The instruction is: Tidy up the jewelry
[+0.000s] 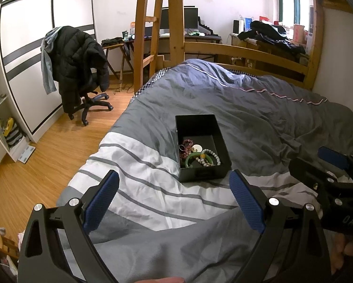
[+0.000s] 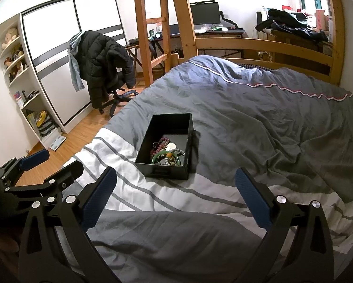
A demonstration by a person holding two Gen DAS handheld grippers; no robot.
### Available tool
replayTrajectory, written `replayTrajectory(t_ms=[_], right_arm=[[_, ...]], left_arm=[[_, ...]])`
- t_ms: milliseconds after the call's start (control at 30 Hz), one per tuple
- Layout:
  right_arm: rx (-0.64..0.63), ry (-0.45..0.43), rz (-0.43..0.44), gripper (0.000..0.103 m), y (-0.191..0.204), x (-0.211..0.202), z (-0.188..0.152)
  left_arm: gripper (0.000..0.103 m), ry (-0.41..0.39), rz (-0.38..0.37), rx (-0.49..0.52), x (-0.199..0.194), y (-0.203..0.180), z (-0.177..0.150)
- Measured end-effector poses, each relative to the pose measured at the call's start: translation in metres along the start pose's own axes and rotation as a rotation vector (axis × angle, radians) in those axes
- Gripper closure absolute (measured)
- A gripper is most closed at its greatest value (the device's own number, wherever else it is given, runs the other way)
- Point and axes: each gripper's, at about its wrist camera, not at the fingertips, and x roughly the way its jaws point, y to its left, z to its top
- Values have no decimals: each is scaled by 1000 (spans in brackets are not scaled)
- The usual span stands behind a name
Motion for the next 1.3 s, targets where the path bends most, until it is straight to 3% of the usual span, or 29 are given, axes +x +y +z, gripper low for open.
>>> replayTrajectory(t_ms=[1300], right_arm=[[11,9,-2,4,0,3,-2]], left_arm=[[10,18,3,13,3,-2,-2]])
